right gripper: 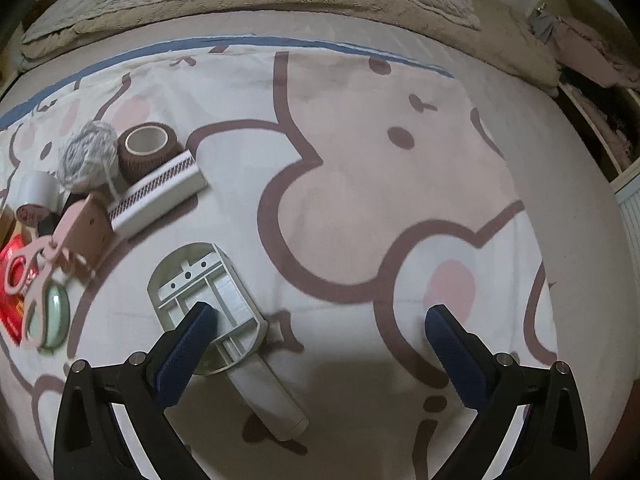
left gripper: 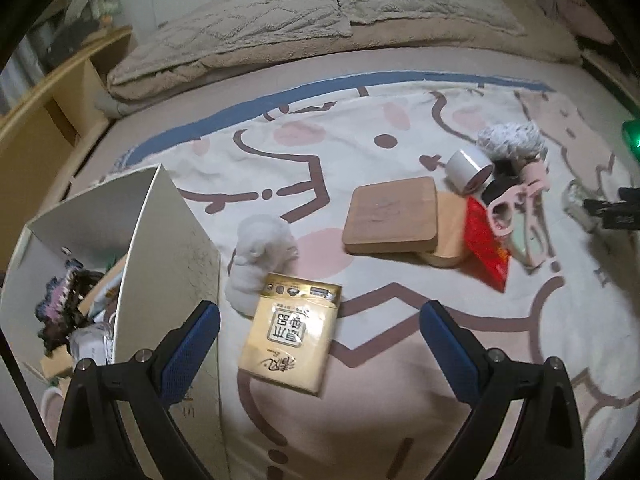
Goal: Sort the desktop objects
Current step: 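Move the left gripper toward the yellow tissue pack while the right approaches the pale green holder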
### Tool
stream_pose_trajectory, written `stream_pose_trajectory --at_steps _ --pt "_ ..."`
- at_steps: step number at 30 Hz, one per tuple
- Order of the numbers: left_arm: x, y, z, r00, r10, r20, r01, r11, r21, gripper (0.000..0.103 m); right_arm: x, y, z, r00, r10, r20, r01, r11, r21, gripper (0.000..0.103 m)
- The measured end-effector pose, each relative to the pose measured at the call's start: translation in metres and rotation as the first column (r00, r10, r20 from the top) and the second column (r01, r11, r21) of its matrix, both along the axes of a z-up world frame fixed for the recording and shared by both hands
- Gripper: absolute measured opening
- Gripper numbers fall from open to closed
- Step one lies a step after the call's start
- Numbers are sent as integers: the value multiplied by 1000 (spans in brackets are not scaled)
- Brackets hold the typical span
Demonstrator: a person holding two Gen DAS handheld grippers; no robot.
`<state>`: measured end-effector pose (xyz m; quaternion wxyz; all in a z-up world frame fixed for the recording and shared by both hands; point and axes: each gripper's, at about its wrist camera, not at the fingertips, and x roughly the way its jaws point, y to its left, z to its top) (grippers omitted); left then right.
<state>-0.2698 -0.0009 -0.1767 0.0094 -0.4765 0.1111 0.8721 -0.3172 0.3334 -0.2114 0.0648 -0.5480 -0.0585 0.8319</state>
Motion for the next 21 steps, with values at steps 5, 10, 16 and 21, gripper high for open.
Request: stream_pose_trajectory --at_steps 5,10,16,21 --pt "0 12 -12 1000 -11 4 11 995 -96 100 8 4 -3 1000 -1 -6 1 999 -35 103" --pt "2 26 -22 1000 -27 12 29 986 -165 96 13 7 -3 1000 5 -18 -6 999 -41 103" --pt "-3 26 -31 999 31 36 -25 987 -157 82 15 6 -5 1000 1 -26 -2 999 -50 103" --pt "-9 14 -36 990 130 57 -122 985 -125 76 17 11 -7 1000 -5 -29 3 998 -63 103"
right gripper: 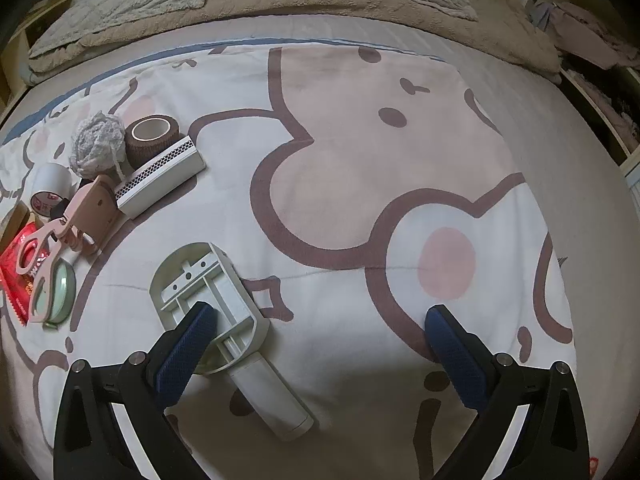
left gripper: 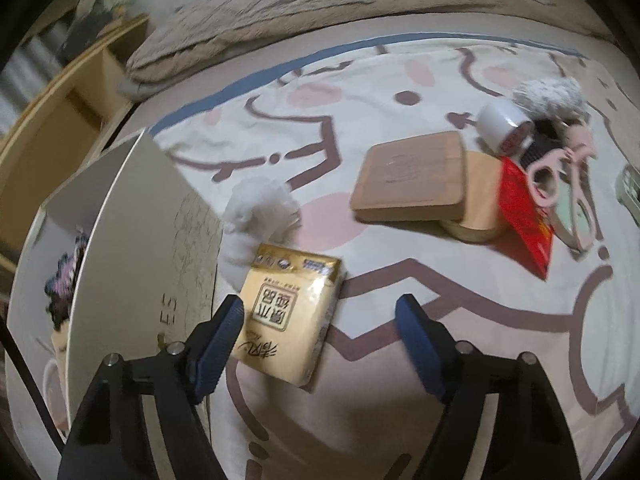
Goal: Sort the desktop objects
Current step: 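Close the left gripper on the yellow tissue pack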
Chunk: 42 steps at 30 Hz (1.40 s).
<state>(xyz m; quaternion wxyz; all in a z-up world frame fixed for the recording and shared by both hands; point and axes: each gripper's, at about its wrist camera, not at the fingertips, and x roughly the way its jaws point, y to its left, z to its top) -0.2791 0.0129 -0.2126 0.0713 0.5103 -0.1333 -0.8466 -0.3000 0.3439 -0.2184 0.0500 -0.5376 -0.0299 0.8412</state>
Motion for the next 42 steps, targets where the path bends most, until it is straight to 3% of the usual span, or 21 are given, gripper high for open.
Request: stream_pose_trajectory --at_steps 6,18,24,32,42 --pt "-4 -17 -8 994 103 29 -104 994 23 73 0 -1 1 1000 -3 -2 3 1000 -5 103" --pt "-9 -23 -19 990 141 25 -141 990 -11 73 -8 5 -1 1000 -7 -10 7 1000 -17 103" --pt "-10 -26 -20 991 133 32 -133 991 -1 73 -7 5 -2 1000 -9 -14 9 1000 -21 103" --pt "-7 -26 -17 994 101 39 -102 994 23 65 -9 8 -4 999 -41 -8 40 998 -49 103" --pt "11 -14 -13 998 3 55 -5 999 34 63 3 9 -2 999 -42 8 42 997 -61 103"
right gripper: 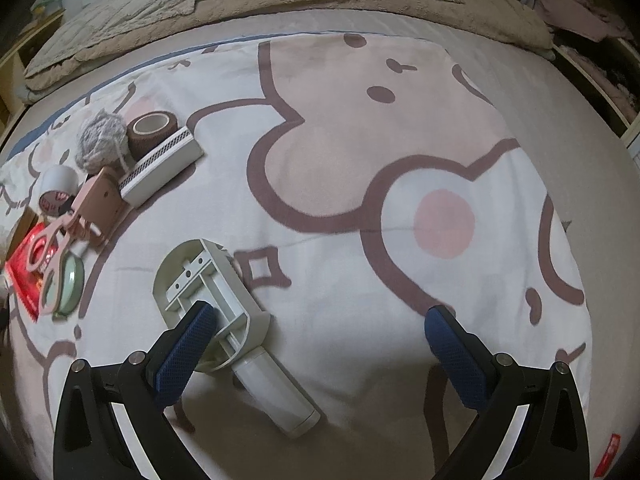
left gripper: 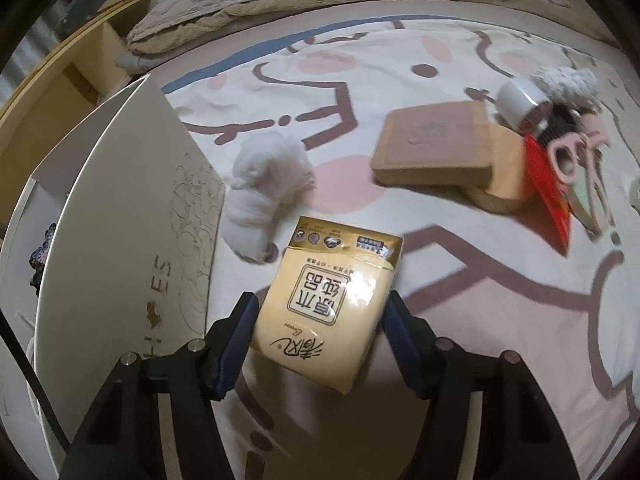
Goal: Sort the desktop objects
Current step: 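Close the left gripper on the yellow tissue pack, then lift the tissue pack with the left gripper while the right closes on the pale green holder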
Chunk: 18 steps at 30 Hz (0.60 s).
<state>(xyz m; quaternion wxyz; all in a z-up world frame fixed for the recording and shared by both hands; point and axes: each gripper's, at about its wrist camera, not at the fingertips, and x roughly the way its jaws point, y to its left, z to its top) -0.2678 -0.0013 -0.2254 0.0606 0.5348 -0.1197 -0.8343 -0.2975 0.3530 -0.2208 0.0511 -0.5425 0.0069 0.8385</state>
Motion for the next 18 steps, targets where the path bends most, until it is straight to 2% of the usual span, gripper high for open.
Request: stream_pose_trajectory --at_steps 5,8,10,12,15,18 --pt "13 7 1 998 -61 13 61 998 16 63 8 1 1 1000 13 5 -13 1000 -25 103" --pt "20 11 2 995 -95 20 95 995 19 63 15 -8 -4 995 91 46 -89 995 -51 103" --pt "24 12 2 994 -110 24 109 994 25 63 22 -22 -16 985 133 111 -141 988 66 103" --pt "27 14 4 992 -123 28 122 992 36 62 31 -27 -14 989 138 49 -143 985 97 103" --pt "31 14 6 990 -138 29 136 989 53 62 29 -19 -11 991 112 79 -114 993 25 103" --pt "35 15 9 988 -154 26 152 986 64 61 24 -23 -3 983 167 75 -170 985 39 103"
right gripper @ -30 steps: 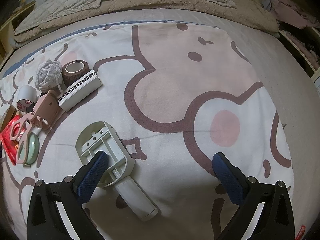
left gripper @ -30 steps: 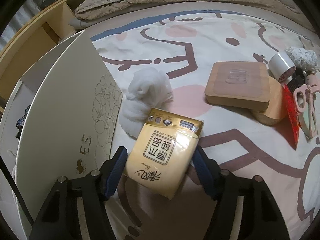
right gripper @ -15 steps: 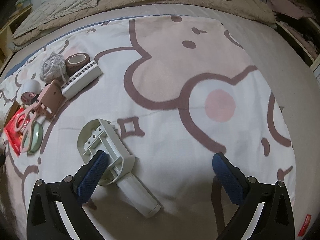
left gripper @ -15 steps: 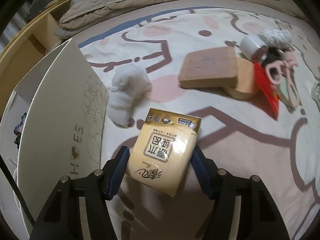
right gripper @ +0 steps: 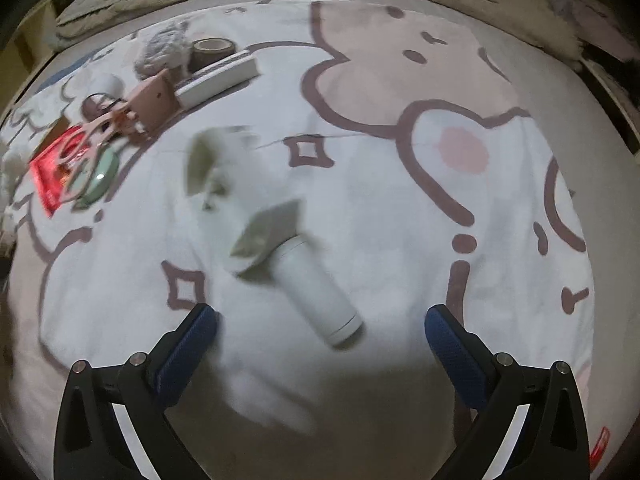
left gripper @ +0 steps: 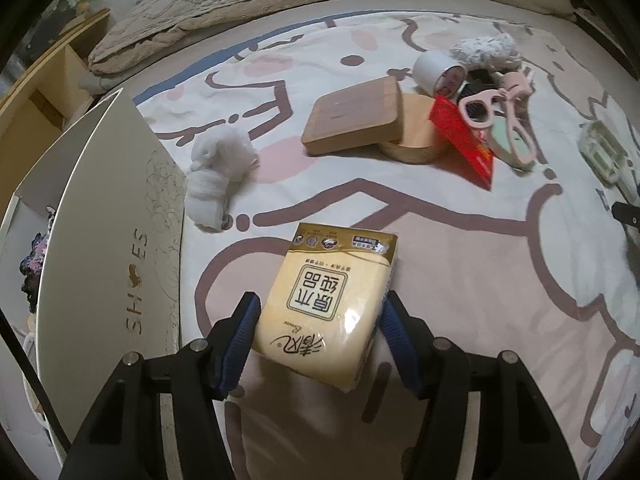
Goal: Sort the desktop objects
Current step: 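Lift the tissue pack with the left gripper while the right closes on the pale green holder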
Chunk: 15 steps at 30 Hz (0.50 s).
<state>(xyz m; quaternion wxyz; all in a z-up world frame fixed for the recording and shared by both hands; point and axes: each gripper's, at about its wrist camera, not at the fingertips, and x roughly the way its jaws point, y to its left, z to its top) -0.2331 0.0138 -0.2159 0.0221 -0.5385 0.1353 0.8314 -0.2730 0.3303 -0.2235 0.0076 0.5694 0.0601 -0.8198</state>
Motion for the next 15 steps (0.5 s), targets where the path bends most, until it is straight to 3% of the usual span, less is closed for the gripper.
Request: stream_pose_trajectory --at_steps 11,13,15 --pt "12 -2 29 999 -39 -24 41 994 100 60 -18 -22 5 993 102 -62 -95 990 103 103" --pt "13 -2 33 998 -50 -26 52 992 115 60 -42 -31 6 992 108 -65 -100 987 124 103" --pt "14 -4 35 998 -58 -22 61 989 135 60 -30 -30 2 992 98 -78 -88 988 130 103"
